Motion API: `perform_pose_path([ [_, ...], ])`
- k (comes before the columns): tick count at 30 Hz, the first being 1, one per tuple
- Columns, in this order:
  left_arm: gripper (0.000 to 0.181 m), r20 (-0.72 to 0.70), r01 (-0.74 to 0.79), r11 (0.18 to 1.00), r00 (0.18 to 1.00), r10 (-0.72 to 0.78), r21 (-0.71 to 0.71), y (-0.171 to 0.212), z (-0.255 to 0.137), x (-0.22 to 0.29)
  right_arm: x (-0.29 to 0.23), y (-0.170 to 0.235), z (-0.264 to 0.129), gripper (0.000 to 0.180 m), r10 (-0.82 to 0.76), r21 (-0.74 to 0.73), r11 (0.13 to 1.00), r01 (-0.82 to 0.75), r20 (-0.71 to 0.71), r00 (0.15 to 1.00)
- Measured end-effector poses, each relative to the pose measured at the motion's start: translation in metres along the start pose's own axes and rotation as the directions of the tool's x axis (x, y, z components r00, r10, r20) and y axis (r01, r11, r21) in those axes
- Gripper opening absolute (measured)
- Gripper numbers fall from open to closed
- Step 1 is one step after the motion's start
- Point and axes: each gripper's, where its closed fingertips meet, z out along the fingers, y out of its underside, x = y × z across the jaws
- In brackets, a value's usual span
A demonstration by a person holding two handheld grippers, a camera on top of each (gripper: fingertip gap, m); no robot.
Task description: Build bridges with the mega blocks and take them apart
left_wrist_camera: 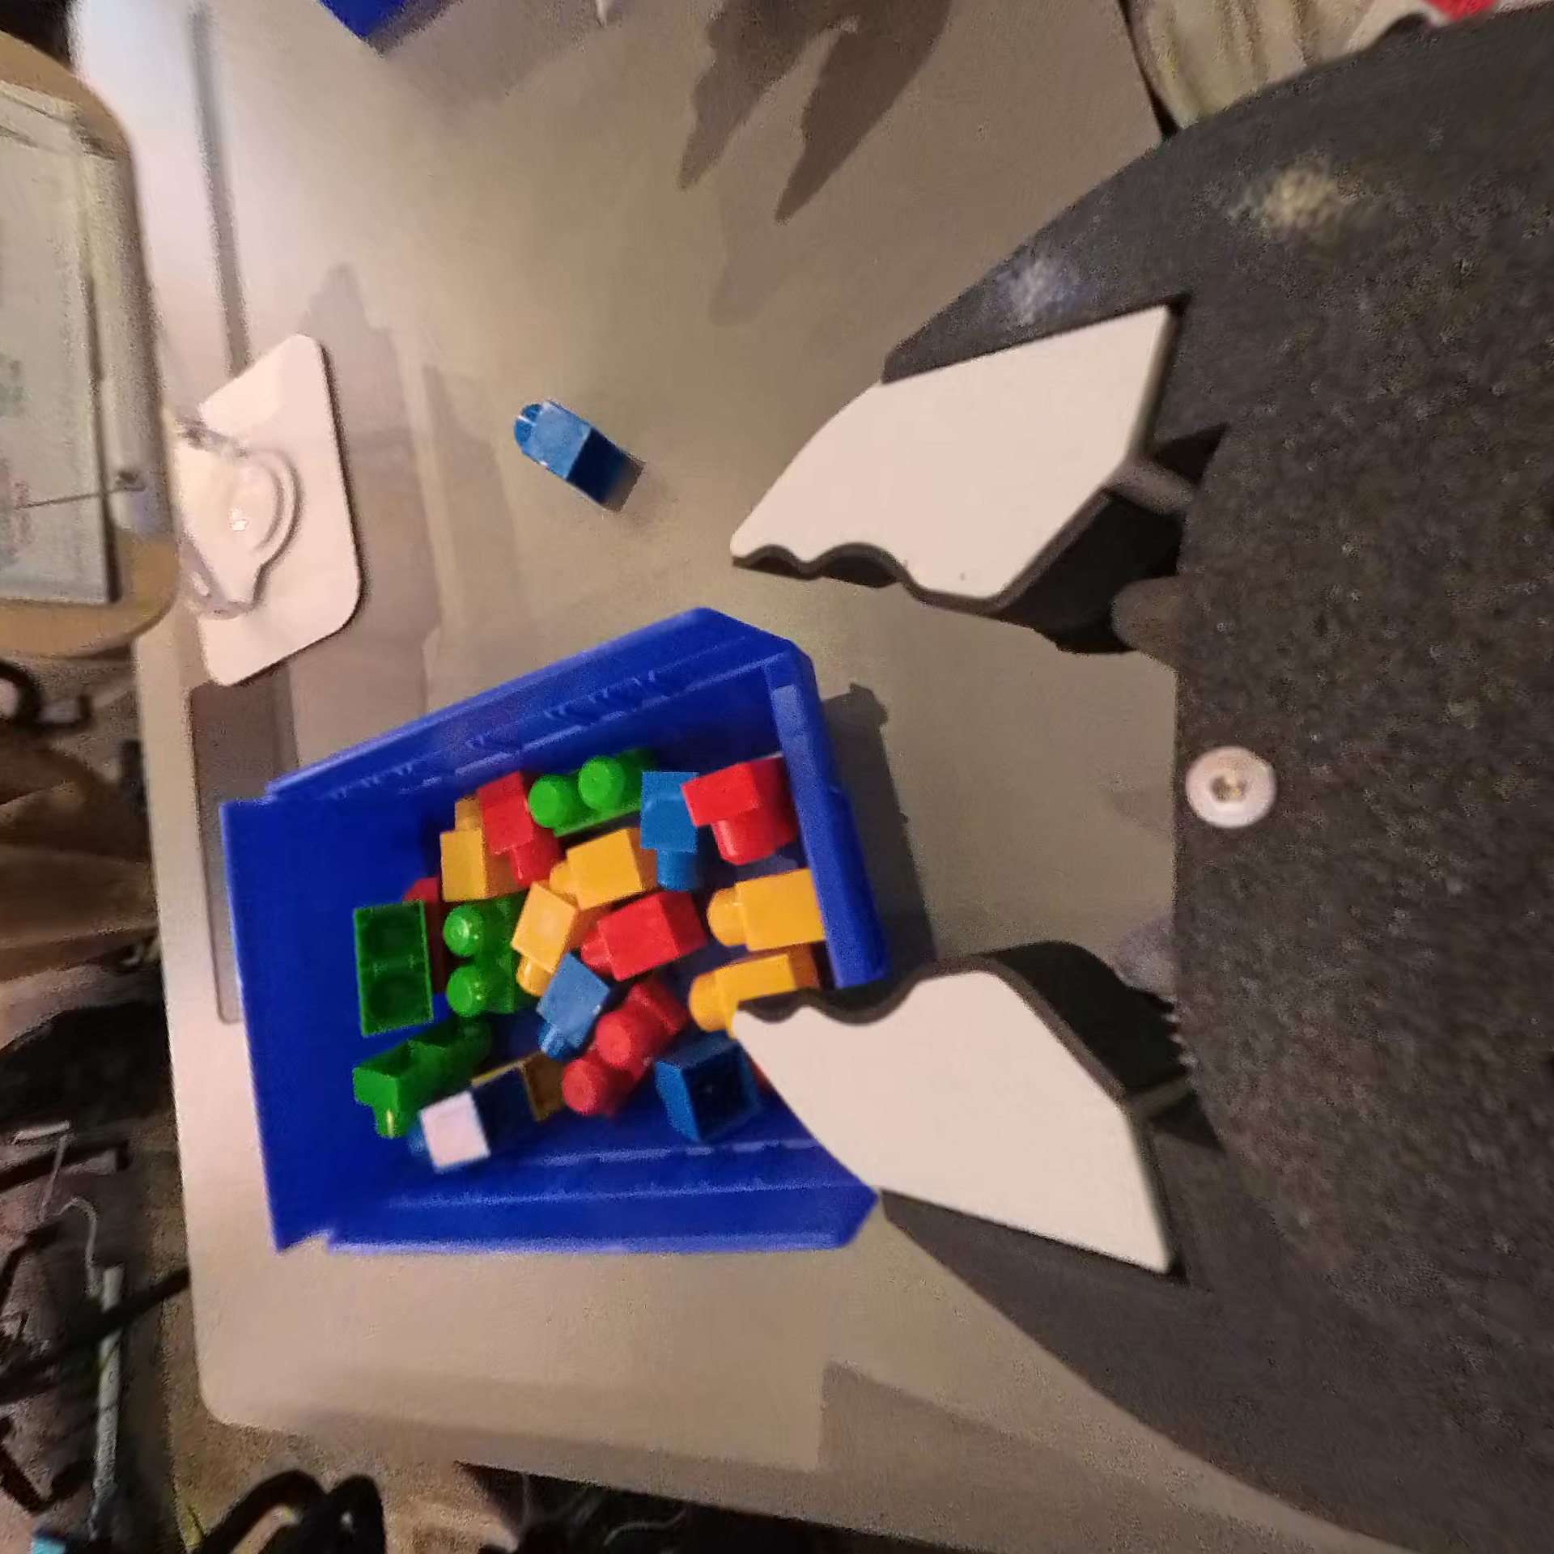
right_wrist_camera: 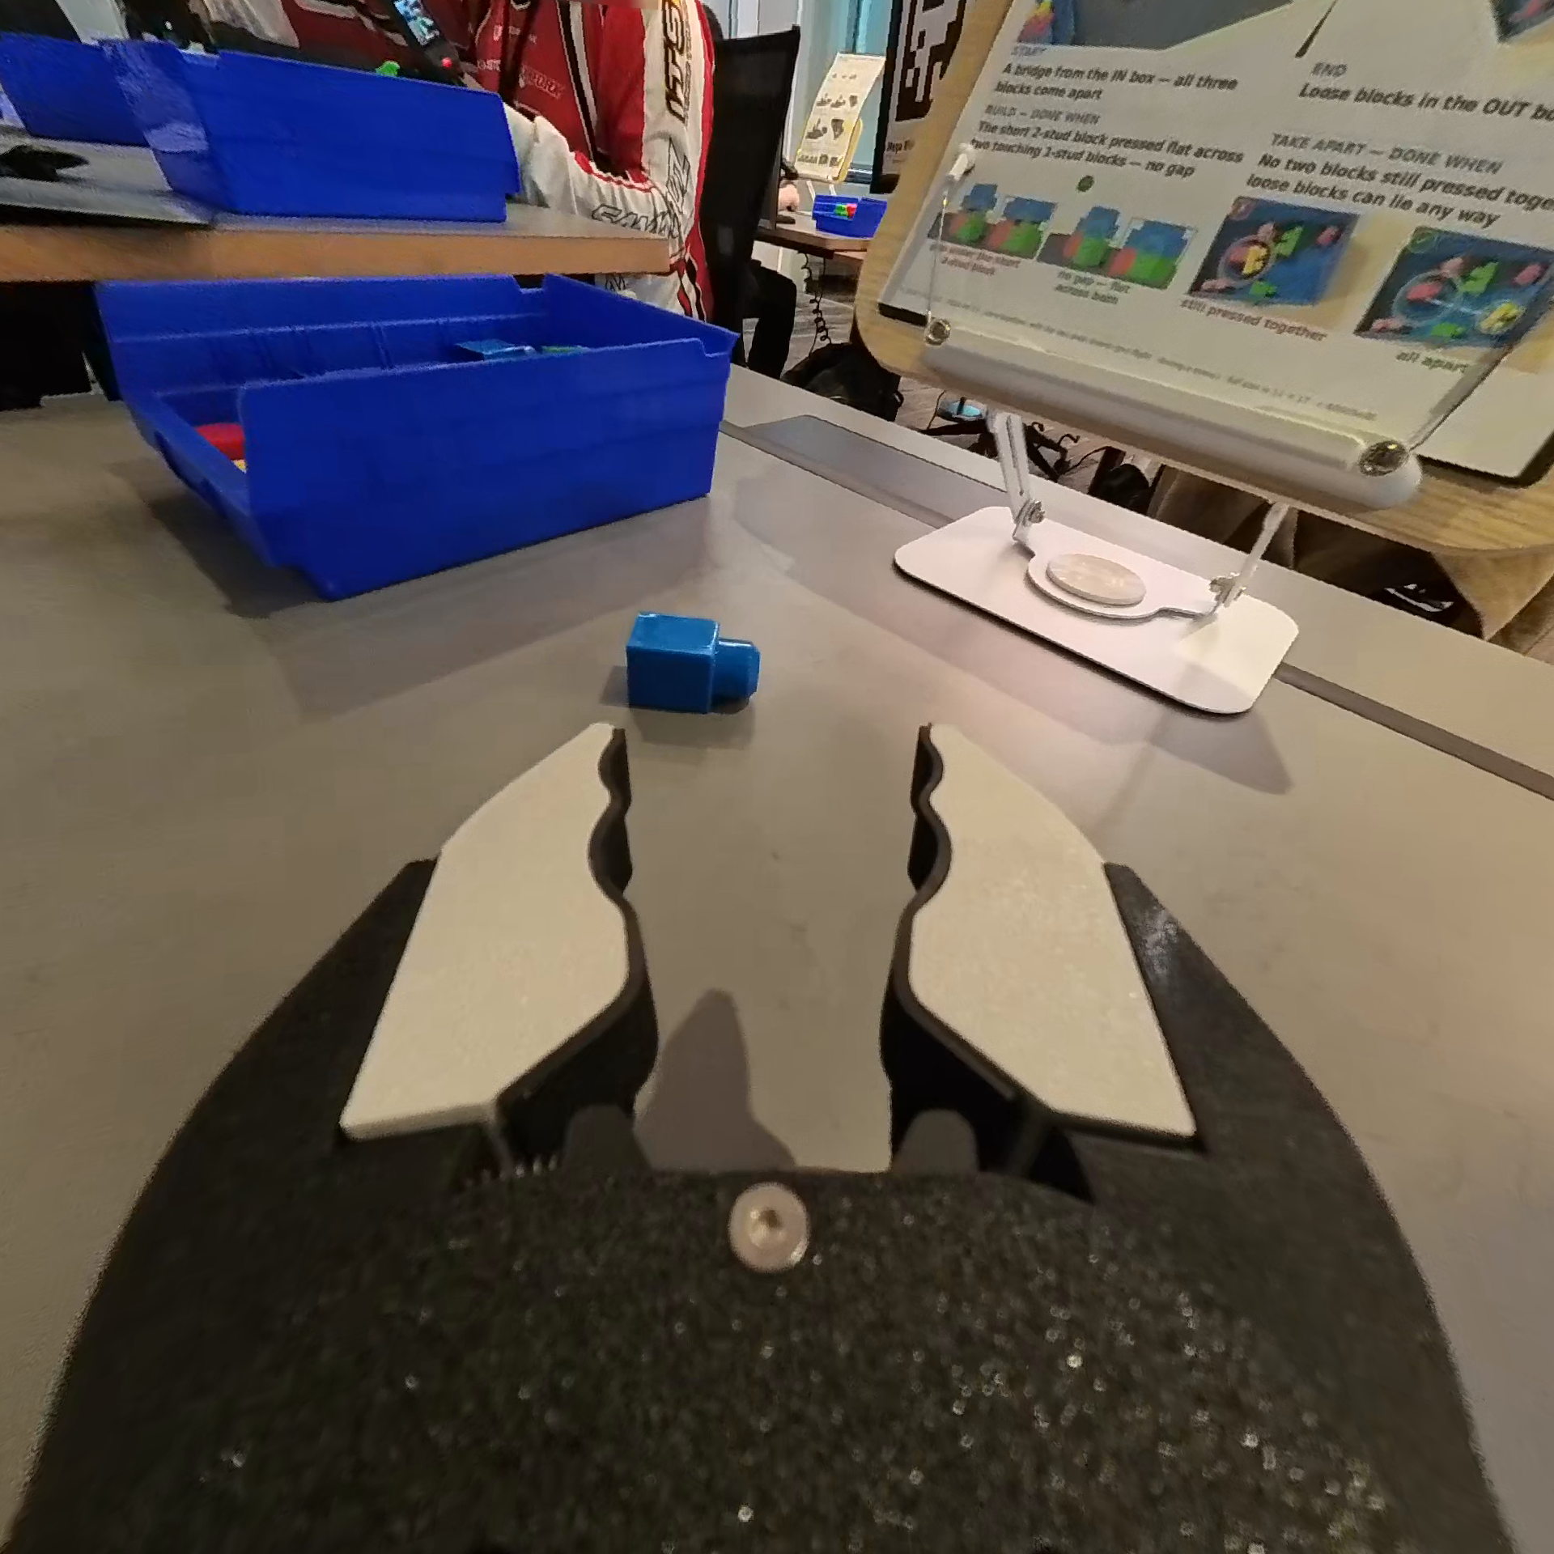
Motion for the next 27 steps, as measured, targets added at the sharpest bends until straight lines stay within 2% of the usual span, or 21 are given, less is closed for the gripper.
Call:
perform_pose_path([
  [3, 0.091, 0.007, 0.038, 0.999, 0.999, -0.038, 0.018, 0.025, -0.006, -0.005, -0.003, 0.001, 0.002, 0.064, -0.021, -0.009, 1.000, 0.021, 0.001, 1.000],
  [7, 0.090, 0.031, 0.025, 0.997, 0.999, -0.023, -0.069, 0.048, 0.004, -0.008, -0.005, 0.001, 0.002, 0.064, -0.040, -0.012, 0.999, 0.040, 0.000, 0.999],
  [11, 0.087, 0.032, -0.032, 0.984, 0.999, 0.038, -0.178, 0.040, 0.021, -0.007, -0.005, 0.002, 0.003, 0.064, -0.047, -0.018, 0.999, 0.047, -0.001, 0.999],
  [15, 0.085, -0.011, -0.120, 0.929, 0.992, 0.124, -0.350, 0.025, 0.053, -0.002, -0.004, 0.003, 0.003, 0.064, -0.051, -0.022, 0.998, 0.051, -0.003, 0.999],
  [19, 0.080, -0.132, -0.344, 0.780, 0.937, 0.325, -0.522, 0.029, 0.081, 0.001, -0.002, 0.004, 0.001, 0.064, -0.053, -0.025, 0.998, 0.053, -0.008, 0.999],
  [22, 0.078, -0.314, -0.579, 0.591, 0.810, 0.495, -0.562, 0.044, 0.090, -0.003, -0.003, 0.003, 0.001, 0.063, -0.041, -0.022, 0.999, 0.041, 0.000, 0.999],
  [24, 0.080, -0.426, -0.676, 0.473, 0.730, 0.534, -0.566, 0.058, 0.093, -0.008, -0.004, 0.004, 0.001, 0.063, -0.045, -0.025, 0.999, 0.046, 0.003, 0.999],
  [27, 0.075, -0.523, -0.731, 0.409, 0.679, 0.515, -0.546, 0.067, 0.103, -0.011, -0.005, 0.006, 0.002, 0.062, -0.067, -0.035, 0.997, 0.067, -0.001, 0.998],
])
